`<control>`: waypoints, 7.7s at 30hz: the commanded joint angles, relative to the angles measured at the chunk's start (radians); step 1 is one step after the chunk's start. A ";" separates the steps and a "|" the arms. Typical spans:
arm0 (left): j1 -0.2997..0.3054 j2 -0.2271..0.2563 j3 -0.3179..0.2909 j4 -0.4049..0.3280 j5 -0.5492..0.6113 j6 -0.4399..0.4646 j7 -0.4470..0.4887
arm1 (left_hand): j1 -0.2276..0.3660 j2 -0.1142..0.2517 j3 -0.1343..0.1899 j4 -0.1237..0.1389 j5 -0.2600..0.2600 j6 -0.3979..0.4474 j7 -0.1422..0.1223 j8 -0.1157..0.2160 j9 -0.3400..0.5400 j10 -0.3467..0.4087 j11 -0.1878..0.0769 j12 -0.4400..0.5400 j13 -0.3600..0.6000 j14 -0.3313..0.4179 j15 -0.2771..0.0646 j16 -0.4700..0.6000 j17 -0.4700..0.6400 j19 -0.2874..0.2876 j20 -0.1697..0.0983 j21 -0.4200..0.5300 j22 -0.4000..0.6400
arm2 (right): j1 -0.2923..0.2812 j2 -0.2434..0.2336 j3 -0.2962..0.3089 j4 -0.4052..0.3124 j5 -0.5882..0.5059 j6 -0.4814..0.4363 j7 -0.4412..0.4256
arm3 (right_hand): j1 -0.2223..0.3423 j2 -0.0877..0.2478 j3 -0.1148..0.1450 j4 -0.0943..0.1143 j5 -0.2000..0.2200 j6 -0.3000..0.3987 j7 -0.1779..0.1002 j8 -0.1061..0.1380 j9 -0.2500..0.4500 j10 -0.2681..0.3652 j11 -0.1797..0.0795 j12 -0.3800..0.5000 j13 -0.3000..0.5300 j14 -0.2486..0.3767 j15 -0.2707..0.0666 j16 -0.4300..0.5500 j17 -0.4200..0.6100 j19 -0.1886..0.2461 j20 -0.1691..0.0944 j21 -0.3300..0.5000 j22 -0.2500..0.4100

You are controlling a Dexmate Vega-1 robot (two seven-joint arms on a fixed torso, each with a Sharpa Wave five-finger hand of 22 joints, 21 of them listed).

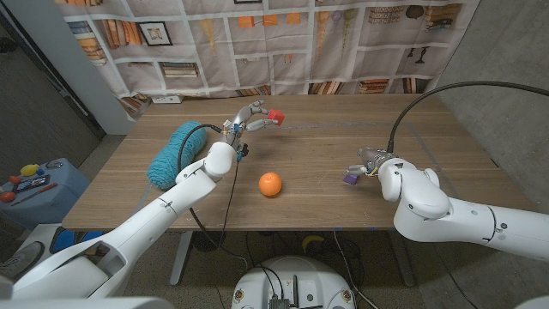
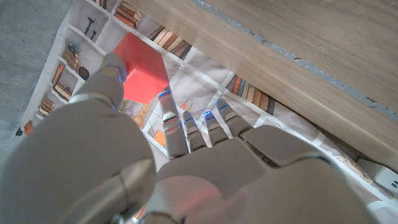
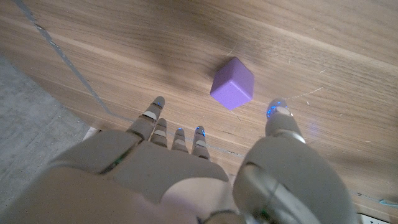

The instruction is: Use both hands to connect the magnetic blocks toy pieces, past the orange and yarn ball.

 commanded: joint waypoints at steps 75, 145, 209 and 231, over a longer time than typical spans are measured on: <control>0.001 -0.001 0.011 0.021 -0.019 -0.007 -0.008 | 0.020 0.034 -0.028 -0.004 0.007 0.103 -0.055 0.000 0.012 0.016 0.005 -0.002 0.003 0.006 0.003 -0.001 0.003 0.009 0.003 -0.001 0.002 | -0.363 0.307 0.291 0.265 -0.744 0.237 0.260 | 0.333 0.044 0.087 0.010 -0.017 0.652 -0.183 0.425 0.106 0.238 -0.105 0.046 0.003 0.183 -0.126 0.092 0.048 0.183 -0.076 0.013 0.001; -0.024 -0.038 0.021 0.036 -0.124 -0.024 -0.099 | 0.030 0.044 -0.048 -0.002 0.009 0.104 -0.055 -0.010 0.017 0.004 0.011 -0.007 0.003 -0.008 0.016 -0.005 0.004 -0.002 0.005 -0.003 0.002 | -0.707 0.311 0.839 0.180 0.383 0.669 -0.708 | 0.355 0.078 0.078 0.014 -0.014 0.712 -0.186 0.478 0.131 0.281 -0.119 0.043 0.002 0.204 -0.152 0.107 0.062 0.211 -0.103 0.012 0.002; -0.117 -0.127 0.031 0.237 -0.388 -0.214 -0.411 | 0.030 0.061 -0.061 0.001 0.010 0.102 -0.051 -0.019 0.020 -0.002 0.015 -0.006 0.003 -0.014 0.021 -0.003 0.004 0.007 0.004 0.002 0.002 | -0.675 0.315 0.932 0.496 1.049 1.377 -0.725 | 0.356 0.110 0.058 0.019 0.001 0.713 -0.168 0.485 0.119 0.265 -0.099 0.024 0.002 0.170 -0.130 0.098 0.073 0.185 -0.102 0.003 0.002; -0.178 -0.169 0.058 0.350 -0.433 -0.259 -0.545 | 0.029 0.068 -0.067 0.001 0.010 0.092 -0.051 -0.027 0.021 -0.013 0.018 -0.009 0.003 -0.024 0.025 -0.005 0.004 0.004 0.004 0.000 0.003 | -0.635 0.375 0.898 0.596 1.160 1.527 -0.665 | 0.348 0.117 0.047 0.022 0.007 0.719 -0.137 0.484 0.103 0.269 -0.079 0.023 0.002 0.156 -0.121 0.092 0.075 0.187 -0.107 0.006 0.002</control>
